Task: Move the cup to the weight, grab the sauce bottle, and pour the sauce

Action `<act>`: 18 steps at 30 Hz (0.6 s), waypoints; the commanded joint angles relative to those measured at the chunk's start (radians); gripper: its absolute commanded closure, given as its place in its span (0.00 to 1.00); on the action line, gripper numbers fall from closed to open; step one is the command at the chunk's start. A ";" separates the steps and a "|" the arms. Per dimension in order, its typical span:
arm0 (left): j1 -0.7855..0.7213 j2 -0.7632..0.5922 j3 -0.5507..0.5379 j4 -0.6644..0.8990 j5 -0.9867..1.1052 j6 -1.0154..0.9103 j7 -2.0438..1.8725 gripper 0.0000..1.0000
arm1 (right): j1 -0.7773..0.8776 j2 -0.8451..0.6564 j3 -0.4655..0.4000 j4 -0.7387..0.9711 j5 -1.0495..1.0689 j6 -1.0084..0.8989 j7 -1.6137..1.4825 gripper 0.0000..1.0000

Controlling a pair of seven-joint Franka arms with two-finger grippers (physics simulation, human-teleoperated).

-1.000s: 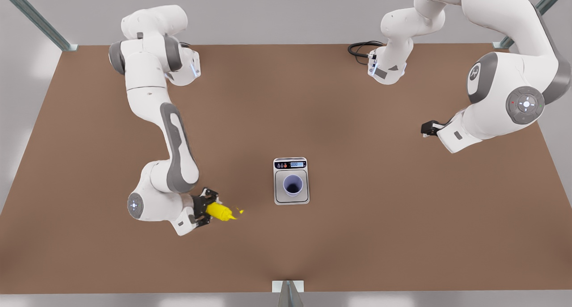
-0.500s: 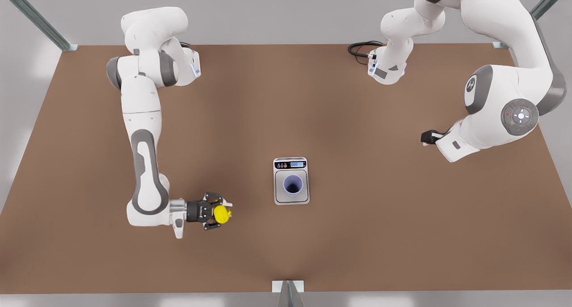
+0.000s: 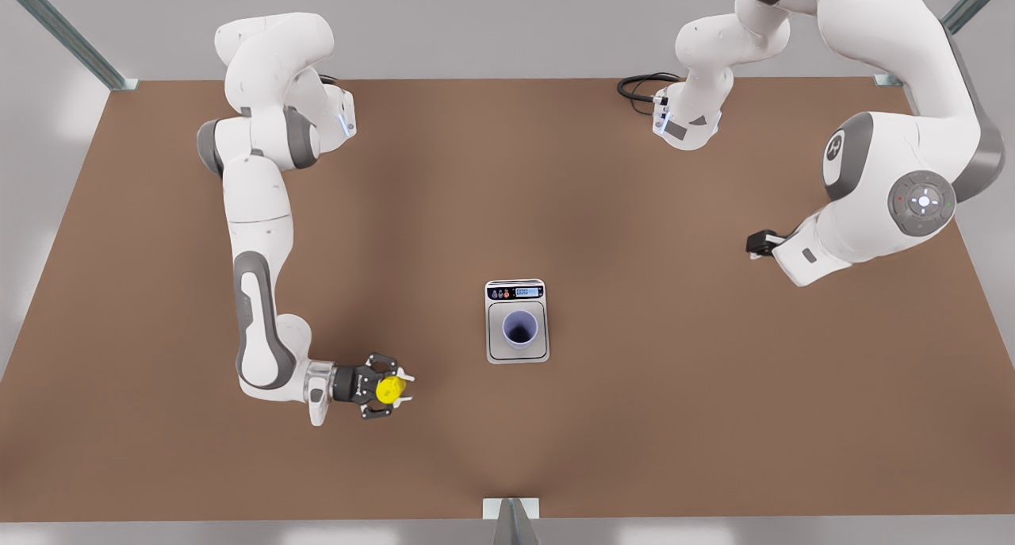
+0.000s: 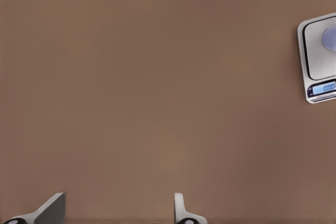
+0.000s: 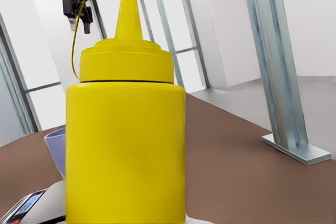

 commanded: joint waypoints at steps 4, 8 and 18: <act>0.005 -0.002 0.000 0.000 -0.006 -0.034 -0.056 0.00 | -0.003 0.023 0.012 0.003 0.035 0.039 -0.375 0.51; 0.010 0.003 0.002 0.000 -0.004 -0.054 -0.054 0.00 | -0.003 0.043 0.028 0.023 0.070 0.090 -0.395 0.51; 0.008 0.001 0.000 -0.003 -0.003 -0.069 -0.056 0.00 | -0.020 0.080 0.087 0.031 0.090 0.111 -0.395 0.51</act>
